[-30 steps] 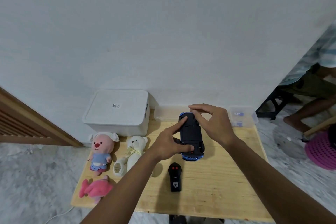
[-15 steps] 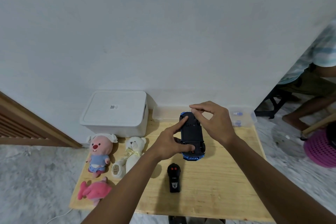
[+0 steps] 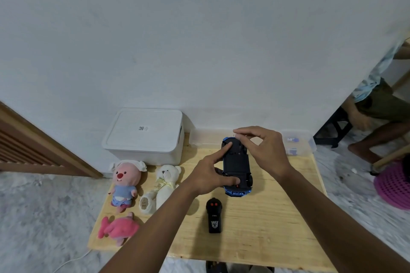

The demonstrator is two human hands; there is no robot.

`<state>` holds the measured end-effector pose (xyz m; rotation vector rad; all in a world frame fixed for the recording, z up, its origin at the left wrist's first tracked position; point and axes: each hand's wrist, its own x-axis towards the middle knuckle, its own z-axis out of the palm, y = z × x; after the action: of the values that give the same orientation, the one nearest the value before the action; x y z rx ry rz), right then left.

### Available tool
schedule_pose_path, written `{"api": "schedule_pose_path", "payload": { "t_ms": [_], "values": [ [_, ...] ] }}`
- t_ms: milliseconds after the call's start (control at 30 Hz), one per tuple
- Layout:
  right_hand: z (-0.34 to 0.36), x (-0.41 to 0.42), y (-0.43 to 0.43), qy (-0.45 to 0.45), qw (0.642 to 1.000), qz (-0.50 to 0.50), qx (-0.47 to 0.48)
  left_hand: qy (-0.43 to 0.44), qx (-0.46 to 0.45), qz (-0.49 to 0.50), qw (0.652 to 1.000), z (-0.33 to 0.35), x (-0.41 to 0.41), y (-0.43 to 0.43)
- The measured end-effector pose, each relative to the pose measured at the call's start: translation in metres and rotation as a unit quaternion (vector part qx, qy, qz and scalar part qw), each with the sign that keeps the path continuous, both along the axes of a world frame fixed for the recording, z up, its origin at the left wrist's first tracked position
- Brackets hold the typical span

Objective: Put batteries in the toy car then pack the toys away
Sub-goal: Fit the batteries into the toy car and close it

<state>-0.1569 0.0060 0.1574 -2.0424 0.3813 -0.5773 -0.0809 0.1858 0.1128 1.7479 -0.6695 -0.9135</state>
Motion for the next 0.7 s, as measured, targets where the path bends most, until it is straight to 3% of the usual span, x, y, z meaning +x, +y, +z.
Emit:
{"api": "schedule_pose_path", "payload": {
  "t_ms": [700],
  "values": [
    [-0.003,-0.008,-0.008,0.007,0.999,0.001,-0.041,-0.004,0.007,-0.01,1.0,0.002,-0.006,-0.011]
  ]
}}
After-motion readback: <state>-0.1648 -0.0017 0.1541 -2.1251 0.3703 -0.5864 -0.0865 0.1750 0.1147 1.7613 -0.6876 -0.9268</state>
